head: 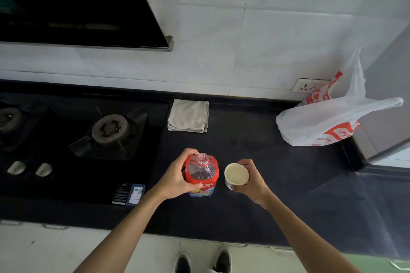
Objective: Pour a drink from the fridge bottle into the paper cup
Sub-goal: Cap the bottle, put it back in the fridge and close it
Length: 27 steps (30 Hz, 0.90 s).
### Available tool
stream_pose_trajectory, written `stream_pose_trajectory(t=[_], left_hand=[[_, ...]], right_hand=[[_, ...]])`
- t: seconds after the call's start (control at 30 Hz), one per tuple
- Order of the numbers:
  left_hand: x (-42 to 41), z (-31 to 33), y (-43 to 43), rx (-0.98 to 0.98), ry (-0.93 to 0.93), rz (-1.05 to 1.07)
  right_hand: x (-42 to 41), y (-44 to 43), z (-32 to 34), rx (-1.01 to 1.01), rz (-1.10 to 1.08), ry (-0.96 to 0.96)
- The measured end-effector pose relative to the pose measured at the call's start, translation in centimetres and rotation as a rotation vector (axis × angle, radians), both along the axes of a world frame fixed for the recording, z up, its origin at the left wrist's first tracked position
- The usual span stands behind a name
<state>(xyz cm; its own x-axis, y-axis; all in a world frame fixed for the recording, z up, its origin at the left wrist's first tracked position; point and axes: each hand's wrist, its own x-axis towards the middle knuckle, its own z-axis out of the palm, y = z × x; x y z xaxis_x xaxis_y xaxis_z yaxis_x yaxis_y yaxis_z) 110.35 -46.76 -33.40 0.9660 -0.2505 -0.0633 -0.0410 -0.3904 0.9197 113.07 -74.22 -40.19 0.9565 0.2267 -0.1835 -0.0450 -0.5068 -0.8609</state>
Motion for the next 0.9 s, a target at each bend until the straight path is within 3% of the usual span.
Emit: stream_pose_trajectory(t=[0.37,0.5,0.67,0.9], left_hand=[[-0.3,-0.7,0.5,-0.057,0.070,-0.033],[-0.3,-1.3,0.7,-0.119,0.110,-0.018],[-0.4,-1.5,0.5,-0.138,0.120,-0.026],[-0.4,-1.4,0.4,-0.154,0.119,-0.022]], right_hand=[[0.3,-1.5,1.2,-0.029,0.143,0.101],[-0.3,-5.3,2.8,-0.081,0.005,0.050],[-2.7,-9.8,2.2,-0.342,-0.187,-0.049],[-5.4,-10.1,0.6,-0.684,-0.143,0.151]])
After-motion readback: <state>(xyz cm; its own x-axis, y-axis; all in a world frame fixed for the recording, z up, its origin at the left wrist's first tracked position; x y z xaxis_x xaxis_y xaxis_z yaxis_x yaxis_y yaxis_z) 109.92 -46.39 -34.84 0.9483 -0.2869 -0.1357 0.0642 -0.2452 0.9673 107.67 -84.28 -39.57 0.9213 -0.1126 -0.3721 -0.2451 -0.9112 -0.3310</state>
